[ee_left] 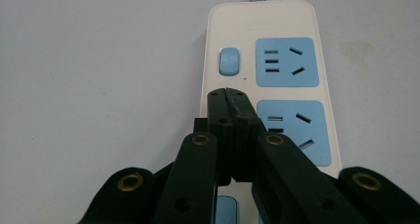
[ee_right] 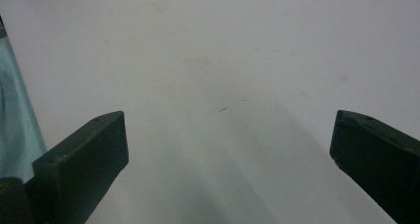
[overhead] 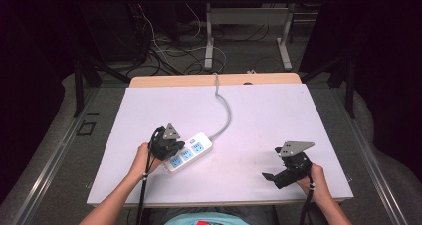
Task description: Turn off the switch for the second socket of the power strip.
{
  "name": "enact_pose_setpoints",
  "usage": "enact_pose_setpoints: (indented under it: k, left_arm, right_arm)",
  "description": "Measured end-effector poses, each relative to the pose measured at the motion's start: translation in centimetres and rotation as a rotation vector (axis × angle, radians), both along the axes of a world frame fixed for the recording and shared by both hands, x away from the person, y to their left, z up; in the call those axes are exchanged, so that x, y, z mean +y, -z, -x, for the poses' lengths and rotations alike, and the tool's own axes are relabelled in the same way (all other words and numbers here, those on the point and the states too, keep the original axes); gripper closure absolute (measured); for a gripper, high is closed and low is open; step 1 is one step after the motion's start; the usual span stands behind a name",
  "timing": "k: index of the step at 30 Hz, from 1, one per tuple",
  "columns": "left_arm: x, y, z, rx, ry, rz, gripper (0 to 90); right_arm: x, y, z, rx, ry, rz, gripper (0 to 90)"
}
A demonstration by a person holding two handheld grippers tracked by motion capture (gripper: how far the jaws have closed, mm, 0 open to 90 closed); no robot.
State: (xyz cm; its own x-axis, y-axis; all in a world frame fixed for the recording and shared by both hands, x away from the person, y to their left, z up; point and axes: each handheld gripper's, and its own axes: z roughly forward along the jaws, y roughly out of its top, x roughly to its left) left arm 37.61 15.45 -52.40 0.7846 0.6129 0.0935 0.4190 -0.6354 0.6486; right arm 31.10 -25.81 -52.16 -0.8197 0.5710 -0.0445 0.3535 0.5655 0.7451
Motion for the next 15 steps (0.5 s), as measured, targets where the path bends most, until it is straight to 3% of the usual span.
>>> enact_pose_setpoints:
  k: [1, 9, 15]
  left_arm:
    - [0.0, 0.0, 0.0, 0.001, -0.001, 0.001, 89.9]
    - [0.02, -0.07, 0.02, 0.009, -0.009, 0.0, 89.7]
    - [0.26, -0.43, 0.07, -0.003, -0.027, 0.004, 76.4]
  right_arm:
    - [-0.01, -0.05, 0.08, 0.014, 0.005, 0.003, 1.1]
    - [0.02, -0.02, 0.14, 0.002, 0.01, -0.004, 1.1]
    - [-0.07, -0.05, 0.06, 0.0, -0.006, 0.001, 1.1]
